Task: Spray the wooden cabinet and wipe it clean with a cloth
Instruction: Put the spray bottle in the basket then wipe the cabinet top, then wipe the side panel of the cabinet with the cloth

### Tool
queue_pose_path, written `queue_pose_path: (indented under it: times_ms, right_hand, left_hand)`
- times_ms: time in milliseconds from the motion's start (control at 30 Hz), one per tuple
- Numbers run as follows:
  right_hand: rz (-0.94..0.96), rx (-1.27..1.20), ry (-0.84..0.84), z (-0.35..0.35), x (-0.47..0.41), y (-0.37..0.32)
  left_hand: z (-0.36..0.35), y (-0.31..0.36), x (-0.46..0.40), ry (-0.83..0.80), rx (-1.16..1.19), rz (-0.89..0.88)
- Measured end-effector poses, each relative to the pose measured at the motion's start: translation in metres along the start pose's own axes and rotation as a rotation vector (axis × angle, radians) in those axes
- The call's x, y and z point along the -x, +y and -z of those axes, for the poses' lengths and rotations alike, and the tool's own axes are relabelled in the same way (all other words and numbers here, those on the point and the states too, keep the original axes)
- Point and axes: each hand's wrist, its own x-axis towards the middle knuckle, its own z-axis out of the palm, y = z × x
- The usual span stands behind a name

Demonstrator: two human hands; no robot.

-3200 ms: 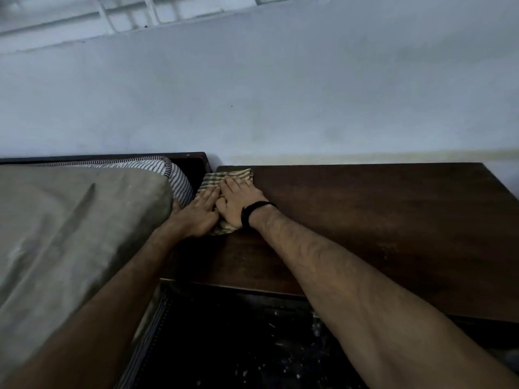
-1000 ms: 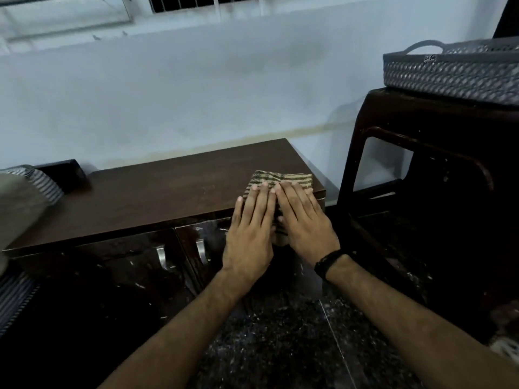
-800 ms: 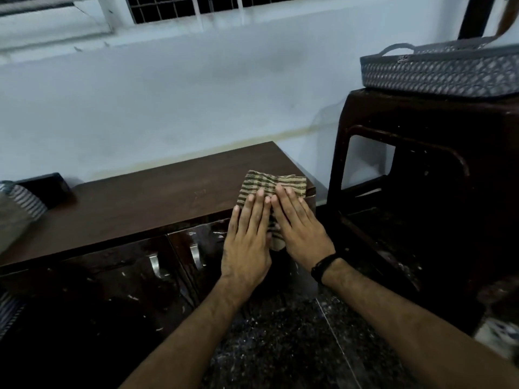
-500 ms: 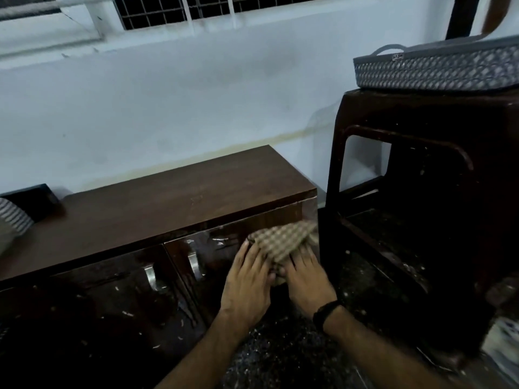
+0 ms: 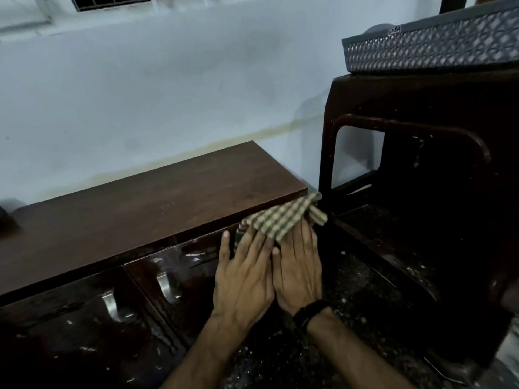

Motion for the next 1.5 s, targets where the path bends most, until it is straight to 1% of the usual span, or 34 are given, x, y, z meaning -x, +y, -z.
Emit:
queue_pose_path:
  times_ms: [67, 133, 200, 267, 400, 533, 633, 733, 833, 933, 1033, 1100, 1233, 1400, 1500]
  right_hand:
    - [0.061, 0.077, 0.046, 0.009, -0.015, 0.003]
    - [0.110, 0.118, 0.043, 0.010, -0.021, 0.008]
    - [0.102, 0.135, 0.048, 0.001, -0.016, 0.014]
    - [0.044, 0.149, 0.037, -0.012, -0.004, 0.021]
    - [-0.015, 0.118, 0.040, -0.019, 0.011, 0.025]
    - [0.008, 0.037, 0.144, -0.004, -0.014, 0.021]
    - [0.032, 0.019, 0.167, 0.004, -0.037, 0.022]
    - [0.059, -0.058, 0.191, 0.002, -0.042, 0.022]
    - [0.046, -0.106, 0.199, -0.004, -0.038, 0.025]
    - [0.010, -0.137, 0.165, -0.013, -0.018, 0.030]
    - [-0.053, -0.107, 0.114, -0.025, 0.010, 0.036]
    - [-0.075, -0.087, 0.090, -0.032, 0.022, 0.040]
    - [-0.064, -0.100, 0.071, -0.033, 0.020, 0.041]
    - [0.009, -0.095, 0.186, -0.021, -0.016, 0.035]
    - [0.066, -0.079, 0.238, -0.014, -0.034, 0.033]
  left_hand:
    - [0.005, 0.002, -0.012, 0.005, -0.027, -0.010]
    - [0.007, 0.005, -0.017, 0.000, -0.042, -0.011]
    - [0.005, 0.006, -0.015, -0.016, -0.061, -0.012]
    - [-0.001, 0.008, -0.010, -0.063, -0.086, -0.045]
    - [-0.003, 0.011, -0.003, -0.127, -0.088, -0.087]
    - [0.008, 0.012, -0.022, -0.074, -0.084, -0.072]
    - [0.018, 0.017, -0.045, -0.024, -0.131, -0.059]
    - [0.019, 0.016, -0.050, -0.023, -0.164, -0.080]
    - [0.013, 0.012, -0.044, -0.025, -0.193, -0.107]
    - [0.002, 0.011, -0.030, -0.087, -0.228, -0.158]
    - [-0.015, 0.013, -0.011, -0.185, -0.260, -0.202]
    - [-0.022, 0.015, -0.004, -0.207, -0.275, -0.209]
    - [-0.021, 0.015, -0.007, -0.182, -0.268, -0.213]
    - [-0.005, 0.017, -0.029, -0.005, -0.206, -0.105]
    - [0.005, 0.018, -0.040, 0.034, -0.196, -0.086]
